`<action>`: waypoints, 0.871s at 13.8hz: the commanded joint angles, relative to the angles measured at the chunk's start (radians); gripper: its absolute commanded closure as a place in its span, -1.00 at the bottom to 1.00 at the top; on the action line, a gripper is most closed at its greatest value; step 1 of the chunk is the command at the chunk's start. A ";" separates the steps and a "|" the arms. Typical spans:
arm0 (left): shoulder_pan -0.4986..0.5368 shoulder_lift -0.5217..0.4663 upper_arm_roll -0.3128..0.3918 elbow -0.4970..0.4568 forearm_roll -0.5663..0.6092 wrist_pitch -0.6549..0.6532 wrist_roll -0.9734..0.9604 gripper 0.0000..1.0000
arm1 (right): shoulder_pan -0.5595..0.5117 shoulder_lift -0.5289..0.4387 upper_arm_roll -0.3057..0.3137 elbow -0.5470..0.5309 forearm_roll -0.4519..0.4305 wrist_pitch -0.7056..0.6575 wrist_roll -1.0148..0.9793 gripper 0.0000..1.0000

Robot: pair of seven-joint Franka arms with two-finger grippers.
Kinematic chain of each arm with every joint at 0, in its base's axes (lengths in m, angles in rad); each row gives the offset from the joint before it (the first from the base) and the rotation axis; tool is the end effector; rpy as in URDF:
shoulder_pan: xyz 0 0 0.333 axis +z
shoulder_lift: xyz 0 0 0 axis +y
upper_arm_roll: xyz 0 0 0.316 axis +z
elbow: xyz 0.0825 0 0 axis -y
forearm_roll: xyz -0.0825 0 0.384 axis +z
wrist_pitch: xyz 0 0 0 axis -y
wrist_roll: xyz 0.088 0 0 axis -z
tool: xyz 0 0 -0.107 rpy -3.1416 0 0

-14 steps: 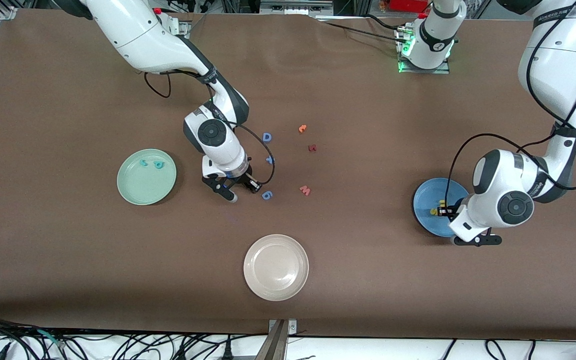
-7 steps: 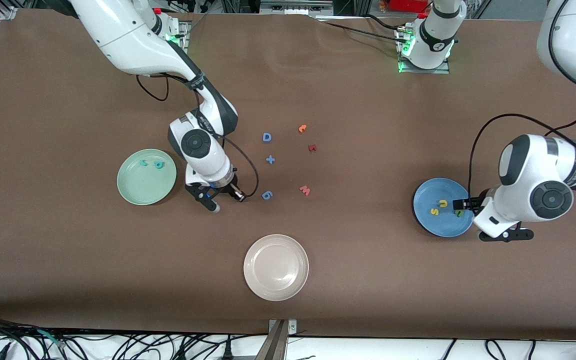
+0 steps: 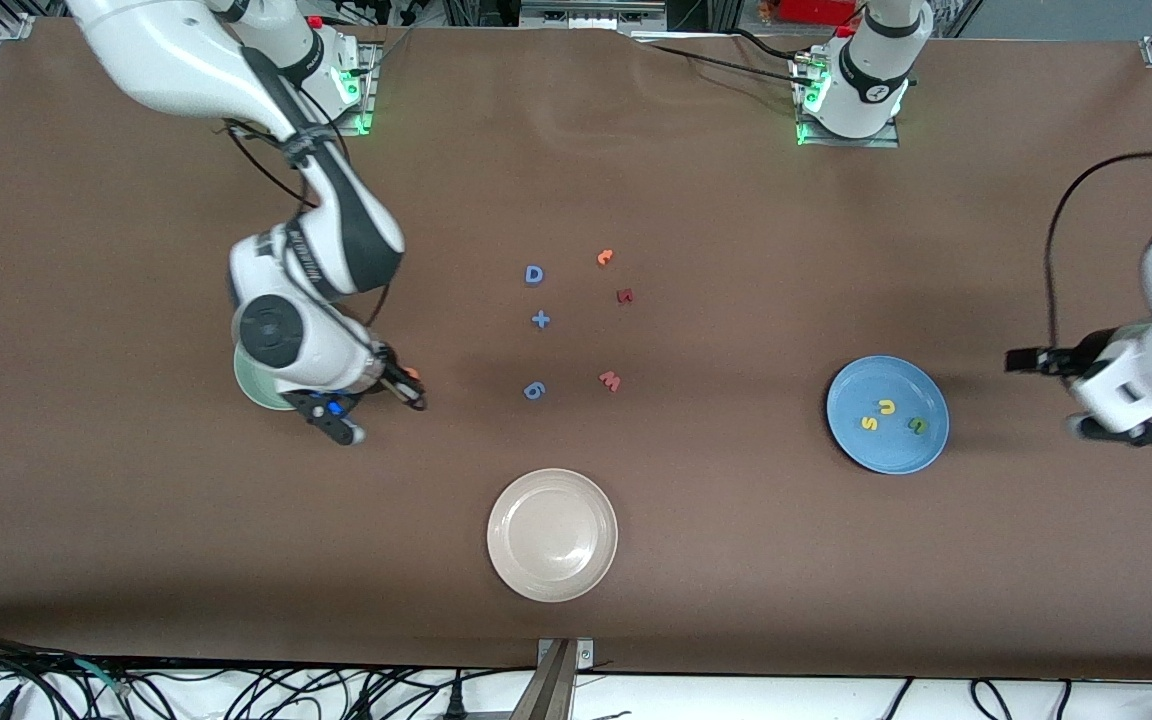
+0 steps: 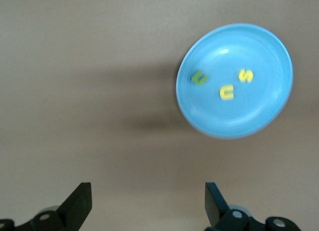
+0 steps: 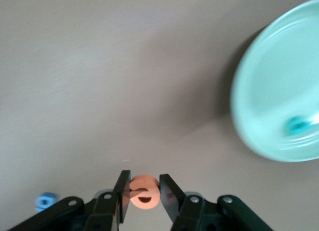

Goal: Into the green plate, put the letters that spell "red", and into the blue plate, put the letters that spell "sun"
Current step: 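Return the left arm to rest while the right gripper releases e on mint plate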

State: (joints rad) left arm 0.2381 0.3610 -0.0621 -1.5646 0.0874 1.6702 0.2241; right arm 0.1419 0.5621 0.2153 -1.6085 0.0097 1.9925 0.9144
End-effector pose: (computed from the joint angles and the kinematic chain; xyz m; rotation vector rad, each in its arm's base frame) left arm 0.6236 0.1240 0.4182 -3.1018 0.1035 0.4088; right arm 0.6332 0.2186 0.2942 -2.9900 0.8998 0.3253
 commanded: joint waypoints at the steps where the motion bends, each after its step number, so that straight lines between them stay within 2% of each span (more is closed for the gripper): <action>1: -0.103 -0.183 0.093 -0.055 -0.046 -0.091 0.032 -1.00 | -0.080 -0.036 -0.028 -0.022 0.026 -0.140 -0.193 0.99; 3: -0.161 -0.232 0.093 -0.028 -0.049 -0.127 -0.062 -1.00 | -0.082 -0.050 -0.112 -0.057 0.026 -0.178 -0.300 0.99; 5: -0.210 -0.234 0.093 0.018 -0.048 -0.167 -0.149 -1.00 | -0.082 -0.047 -0.177 -0.124 0.029 -0.123 -0.415 0.99; 9: -0.252 -0.235 0.093 0.032 -0.052 -0.158 -0.152 -1.00 | -0.088 -0.041 -0.189 -0.290 0.061 0.073 -0.440 0.99; 12: -0.263 -0.250 0.093 0.029 -0.051 -0.126 -0.160 -1.00 | -0.090 -0.022 -0.189 -0.347 0.067 0.178 -0.450 0.99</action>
State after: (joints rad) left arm -0.0099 0.1144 0.0137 -1.5548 0.0571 1.5382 0.0757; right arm 0.0548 0.5519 0.0258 -1.9115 0.0522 2.1207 0.4912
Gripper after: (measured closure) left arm 0.000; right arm 0.696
